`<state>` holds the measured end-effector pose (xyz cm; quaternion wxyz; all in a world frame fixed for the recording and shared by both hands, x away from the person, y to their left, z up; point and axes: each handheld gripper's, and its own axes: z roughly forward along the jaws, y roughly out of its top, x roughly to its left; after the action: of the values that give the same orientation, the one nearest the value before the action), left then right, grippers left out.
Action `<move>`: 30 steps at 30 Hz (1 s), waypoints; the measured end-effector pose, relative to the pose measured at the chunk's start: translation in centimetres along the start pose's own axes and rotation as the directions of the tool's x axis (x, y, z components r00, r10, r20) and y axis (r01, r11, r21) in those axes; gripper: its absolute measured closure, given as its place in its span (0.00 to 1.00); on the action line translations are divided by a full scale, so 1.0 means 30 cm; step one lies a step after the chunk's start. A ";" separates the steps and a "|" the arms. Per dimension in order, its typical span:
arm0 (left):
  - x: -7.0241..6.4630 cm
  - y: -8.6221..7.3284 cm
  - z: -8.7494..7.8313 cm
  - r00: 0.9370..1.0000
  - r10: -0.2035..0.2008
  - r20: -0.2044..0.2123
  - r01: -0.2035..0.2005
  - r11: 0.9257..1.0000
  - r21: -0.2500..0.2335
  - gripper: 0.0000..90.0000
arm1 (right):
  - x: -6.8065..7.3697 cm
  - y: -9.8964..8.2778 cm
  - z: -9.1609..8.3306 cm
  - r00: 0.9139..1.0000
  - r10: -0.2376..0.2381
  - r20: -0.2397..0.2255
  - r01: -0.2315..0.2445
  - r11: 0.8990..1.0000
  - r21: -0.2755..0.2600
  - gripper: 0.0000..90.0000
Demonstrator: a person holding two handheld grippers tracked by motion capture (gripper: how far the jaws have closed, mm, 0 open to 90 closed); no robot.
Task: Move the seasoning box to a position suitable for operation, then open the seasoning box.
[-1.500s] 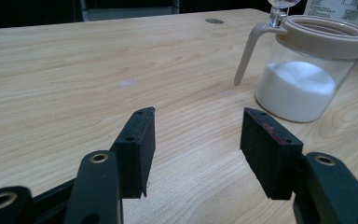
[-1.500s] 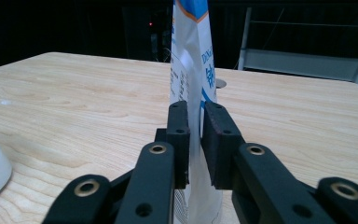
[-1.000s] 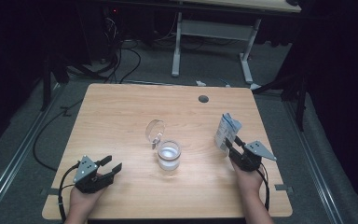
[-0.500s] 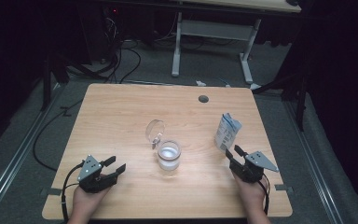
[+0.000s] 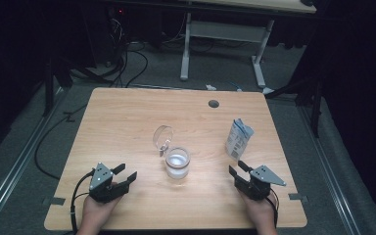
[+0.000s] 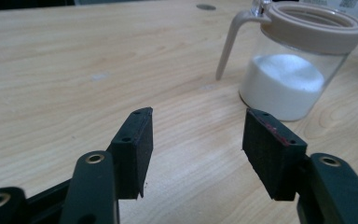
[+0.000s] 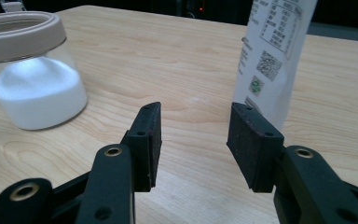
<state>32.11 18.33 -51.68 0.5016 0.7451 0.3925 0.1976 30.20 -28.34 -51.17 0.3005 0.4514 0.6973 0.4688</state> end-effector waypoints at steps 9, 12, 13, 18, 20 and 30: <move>-0.027 0.016 -0.001 0.999 -0.021 0.024 0.021 1.000 0.008 0.51 | 0.056 0.028 0.038 0.999 -0.028 -0.016 0.029 0.999 0.020 0.66; -0.033 0.020 -0.003 0.999 -0.024 0.030 0.024 1.000 0.006 0.51 | 0.082 0.034 0.051 0.998 -0.051 -0.033 0.052 0.998 0.023 0.68; -0.035 0.022 -0.004 0.999 -0.026 0.026 0.026 1.000 0.002 0.51 | 0.091 0.036 0.056 0.998 -0.054 -0.039 0.055 0.998 0.027 0.69; -0.038 0.027 -0.008 0.999 -0.036 0.015 0.036 0.999 -0.007 0.53 | 0.128 0.050 0.090 0.995 -0.075 -0.068 0.077 0.997 0.030 0.69; -0.037 0.026 -0.005 0.999 -0.048 0.011 0.048 0.999 -0.002 0.54 | 0.144 0.056 0.108 0.993 -0.079 -0.086 0.082 0.996 0.034 0.70; -0.024 0.058 0.025 0.997 -0.077 0.013 0.077 0.997 -0.003 0.64 | 0.173 0.064 0.163 0.989 -0.061 -0.135 0.071 0.995 0.068 0.90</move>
<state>32.86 17.01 -50.37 0.5127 0.7297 0.4175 0.1741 32.85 -21.45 -51.24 0.2519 0.4065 0.7469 0.4620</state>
